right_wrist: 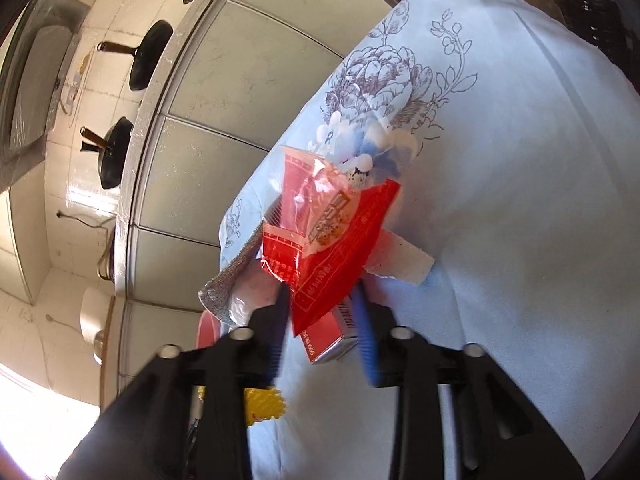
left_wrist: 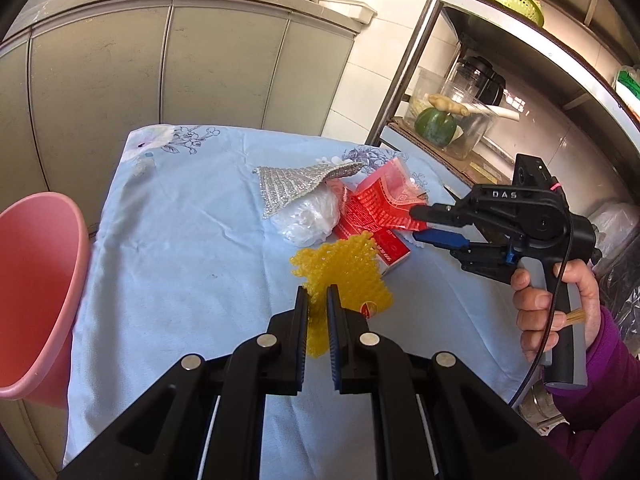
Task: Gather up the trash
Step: 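Grasp the red-and-pink bag with the right gripper while the left holds the foam net, then carry the foam net and red bag over the pink bucket with both grippers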
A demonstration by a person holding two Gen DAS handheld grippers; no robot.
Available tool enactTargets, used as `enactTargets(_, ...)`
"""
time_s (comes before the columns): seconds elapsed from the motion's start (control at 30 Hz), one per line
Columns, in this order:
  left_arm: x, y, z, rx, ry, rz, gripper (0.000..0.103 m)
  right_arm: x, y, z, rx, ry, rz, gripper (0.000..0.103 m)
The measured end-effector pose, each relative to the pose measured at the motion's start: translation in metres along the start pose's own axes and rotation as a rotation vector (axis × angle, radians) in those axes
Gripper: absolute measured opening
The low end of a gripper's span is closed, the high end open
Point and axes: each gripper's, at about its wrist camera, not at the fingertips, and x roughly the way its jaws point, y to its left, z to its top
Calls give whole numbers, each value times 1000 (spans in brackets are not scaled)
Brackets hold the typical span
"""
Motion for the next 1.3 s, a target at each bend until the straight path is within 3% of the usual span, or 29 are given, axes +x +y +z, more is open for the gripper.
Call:
enactTargets(0.03,0,1,0,-5,0,1,9,1,2,-1,-12,-4,-4,15)
enactTargets(0.17,-4,4,-2,-17,-11,2,9,-4,8,-1,-76,-23,-26,7)
enactTargets(0.43,-19,9,-3,-33,-56,20,9,-23,51,-24,-374,-124,-146,6)
enactTargets(0.7,-42,13,-1,-23,-130,86,9,-41,92,-55,-637,-243,-237,6)
enactTargets(1.3,-99,57,1,-142,-279,206,9,-38,140,-99,-851,-262,-214,6)
